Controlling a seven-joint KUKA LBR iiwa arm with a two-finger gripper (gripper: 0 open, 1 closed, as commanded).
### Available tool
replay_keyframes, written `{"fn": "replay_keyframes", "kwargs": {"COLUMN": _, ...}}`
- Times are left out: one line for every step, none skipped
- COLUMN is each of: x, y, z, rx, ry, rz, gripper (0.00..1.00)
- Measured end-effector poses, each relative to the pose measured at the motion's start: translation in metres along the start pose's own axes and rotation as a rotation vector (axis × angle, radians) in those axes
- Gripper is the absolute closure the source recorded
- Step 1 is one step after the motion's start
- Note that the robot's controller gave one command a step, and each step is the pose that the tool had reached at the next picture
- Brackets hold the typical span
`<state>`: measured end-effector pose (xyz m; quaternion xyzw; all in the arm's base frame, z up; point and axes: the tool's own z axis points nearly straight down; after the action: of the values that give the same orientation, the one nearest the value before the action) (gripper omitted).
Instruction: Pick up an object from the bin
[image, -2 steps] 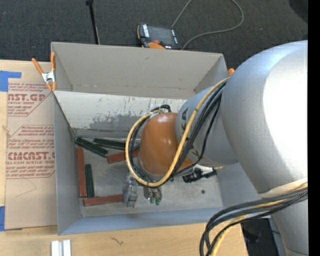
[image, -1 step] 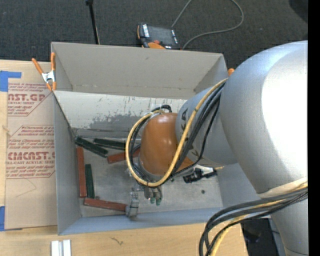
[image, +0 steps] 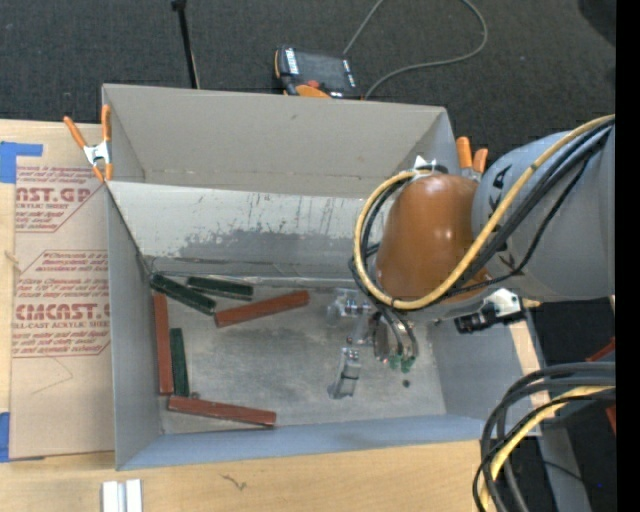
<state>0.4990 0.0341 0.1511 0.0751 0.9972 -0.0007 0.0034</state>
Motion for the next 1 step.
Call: {"fn": "replay_keyframes", "kwargs": {"x": -0.0115, "y": 0.0966, "z": -0.0007, "rx": -0.006, "ry": 0.004, "rz": -0.072, "gripper": 0.0}}
